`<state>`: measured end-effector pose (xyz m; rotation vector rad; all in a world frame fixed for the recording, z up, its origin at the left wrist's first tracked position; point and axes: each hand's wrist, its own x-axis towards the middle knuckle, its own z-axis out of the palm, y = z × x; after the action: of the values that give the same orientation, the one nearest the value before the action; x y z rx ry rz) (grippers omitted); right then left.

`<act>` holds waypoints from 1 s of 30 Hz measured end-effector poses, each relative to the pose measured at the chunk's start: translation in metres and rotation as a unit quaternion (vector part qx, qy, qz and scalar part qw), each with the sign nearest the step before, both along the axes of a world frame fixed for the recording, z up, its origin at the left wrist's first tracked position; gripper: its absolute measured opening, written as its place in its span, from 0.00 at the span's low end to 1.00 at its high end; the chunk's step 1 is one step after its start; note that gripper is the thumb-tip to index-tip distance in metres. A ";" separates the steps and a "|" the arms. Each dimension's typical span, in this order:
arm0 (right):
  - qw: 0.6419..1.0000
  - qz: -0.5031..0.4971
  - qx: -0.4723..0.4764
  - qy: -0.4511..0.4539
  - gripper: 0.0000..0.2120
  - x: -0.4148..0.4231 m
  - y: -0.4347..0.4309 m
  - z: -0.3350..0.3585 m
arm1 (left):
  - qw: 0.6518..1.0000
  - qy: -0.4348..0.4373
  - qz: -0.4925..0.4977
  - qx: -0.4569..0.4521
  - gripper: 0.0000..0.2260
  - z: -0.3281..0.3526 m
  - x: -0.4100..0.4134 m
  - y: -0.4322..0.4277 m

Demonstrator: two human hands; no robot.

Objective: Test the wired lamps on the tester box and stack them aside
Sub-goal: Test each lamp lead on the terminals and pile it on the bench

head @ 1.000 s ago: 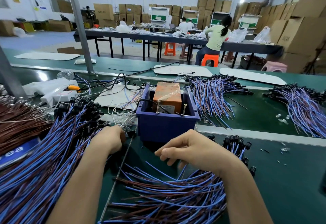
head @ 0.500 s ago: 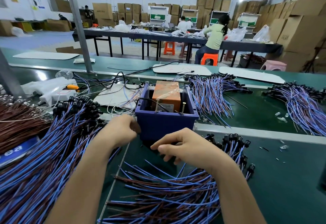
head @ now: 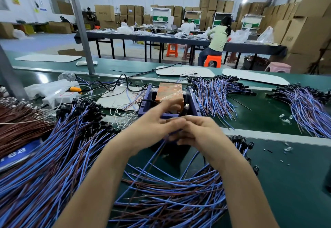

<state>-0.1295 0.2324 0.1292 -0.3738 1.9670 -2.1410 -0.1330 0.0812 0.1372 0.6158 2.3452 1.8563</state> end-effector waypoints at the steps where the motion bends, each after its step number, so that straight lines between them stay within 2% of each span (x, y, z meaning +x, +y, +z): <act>1: 0.998 -0.051 -0.025 0.000 0.12 -0.002 0.004 0.001 | 0.999 -0.046 -0.024 -0.001 0.24 -0.003 0.001 0.002; 3: 0.986 -0.163 -0.046 0.006 0.10 -0.007 0.016 0.001 | 0.993 -0.093 -0.071 -0.034 0.24 -0.008 0.002 0.003; 7: 0.943 -0.322 -0.077 -0.010 0.13 -0.015 0.050 -0.002 | 0.978 -0.038 -0.103 -0.176 0.14 -0.010 -0.001 -0.003; 10: 0.917 -0.394 0.049 0.017 0.16 -0.016 0.076 -0.010 | 0.969 -0.030 -0.067 -0.236 0.08 -0.008 -0.006 -0.017; 13: 0.852 -0.459 0.245 0.049 0.19 -0.016 0.092 -0.018 | 0.971 -0.040 -0.020 -0.234 0.05 -0.006 -0.009 -0.036; 15: 0.832 -0.459 0.307 0.048 0.19 -0.015 0.097 -0.022 | 0.975 -0.040 0.008 -0.220 0.04 -0.005 -0.010 -0.047; 17: 0.831 -0.446 0.332 0.032 0.21 -0.017 0.098 -0.025 | 0.981 -0.045 0.040 -0.182 0.03 -0.004 -0.011 -0.053; 20: 0.842 -0.392 0.369 -0.006 0.26 -0.018 0.098 -0.028 | 0.989 -0.046 0.072 -0.118 0.02 -0.002 -0.010 -0.054; 23: 0.854 -0.319 0.408 -0.034 0.27 -0.020 0.090 -0.027 | 0.992 -0.038 0.061 -0.102 0.02 0.003 -0.006 -0.055; 27: 0.816 -0.238 0.527 -0.016 0.20 -0.014 0.071 -0.016 | 0.990 -0.031 0.035 -0.133 0.04 0.005 -0.004 -0.053; 28: 0.822 -0.236 0.518 0.006 0.18 -0.010 0.065 -0.011 | 0.989 -0.028 0.032 -0.139 0.04 0.004 -0.004 -0.051; 29: 0.847 -0.231 0.479 0.030 0.17 -0.006 0.059 -0.005 | 0.989 -0.026 0.030 -0.141 0.04 0.004 -0.004 -0.048; 30: 0.888 -0.204 0.408 0.049 0.14 -0.001 0.051 0.002 | 0.990 -0.026 0.027 -0.139 0.04 0.003 -0.004 -0.045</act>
<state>-0.1309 0.2833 0.1310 0.0987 2.9606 -1.2487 -0.1371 0.0359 0.1403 0.4695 2.5441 1.5022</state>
